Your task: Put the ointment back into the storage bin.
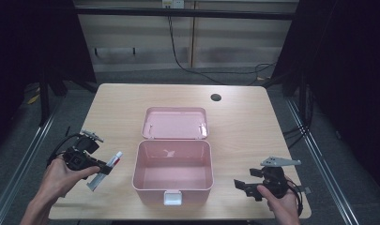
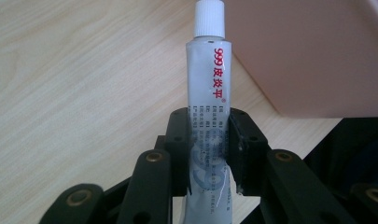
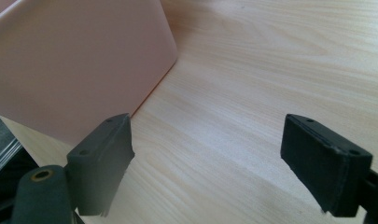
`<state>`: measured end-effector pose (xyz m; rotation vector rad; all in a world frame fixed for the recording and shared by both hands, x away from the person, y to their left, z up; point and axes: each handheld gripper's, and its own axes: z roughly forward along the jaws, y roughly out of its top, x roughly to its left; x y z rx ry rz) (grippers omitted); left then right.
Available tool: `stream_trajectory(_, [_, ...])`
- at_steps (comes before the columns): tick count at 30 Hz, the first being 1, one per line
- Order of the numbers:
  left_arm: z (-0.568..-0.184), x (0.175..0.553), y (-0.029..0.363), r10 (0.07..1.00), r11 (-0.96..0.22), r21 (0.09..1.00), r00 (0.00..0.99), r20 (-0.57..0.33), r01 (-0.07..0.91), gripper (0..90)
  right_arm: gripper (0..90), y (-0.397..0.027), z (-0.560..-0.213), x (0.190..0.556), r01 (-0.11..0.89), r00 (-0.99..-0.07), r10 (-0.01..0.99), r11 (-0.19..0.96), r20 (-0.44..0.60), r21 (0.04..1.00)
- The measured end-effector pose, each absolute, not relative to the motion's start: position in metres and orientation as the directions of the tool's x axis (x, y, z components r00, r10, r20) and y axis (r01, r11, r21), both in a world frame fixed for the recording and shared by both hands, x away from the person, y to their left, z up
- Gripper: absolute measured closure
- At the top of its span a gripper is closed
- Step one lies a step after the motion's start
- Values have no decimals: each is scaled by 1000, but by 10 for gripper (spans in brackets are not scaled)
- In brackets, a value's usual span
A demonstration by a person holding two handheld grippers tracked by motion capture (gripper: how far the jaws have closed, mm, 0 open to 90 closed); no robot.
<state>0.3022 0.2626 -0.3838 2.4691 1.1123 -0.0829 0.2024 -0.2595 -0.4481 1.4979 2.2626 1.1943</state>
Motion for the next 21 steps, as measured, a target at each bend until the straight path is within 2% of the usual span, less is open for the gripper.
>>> stream_trajectory(21, [-353, 303, 256, 672, -590, 407, 703, -232, 698, 715, 164, -260, -448, 203, 695, -477, 836, 171, 269, 699])
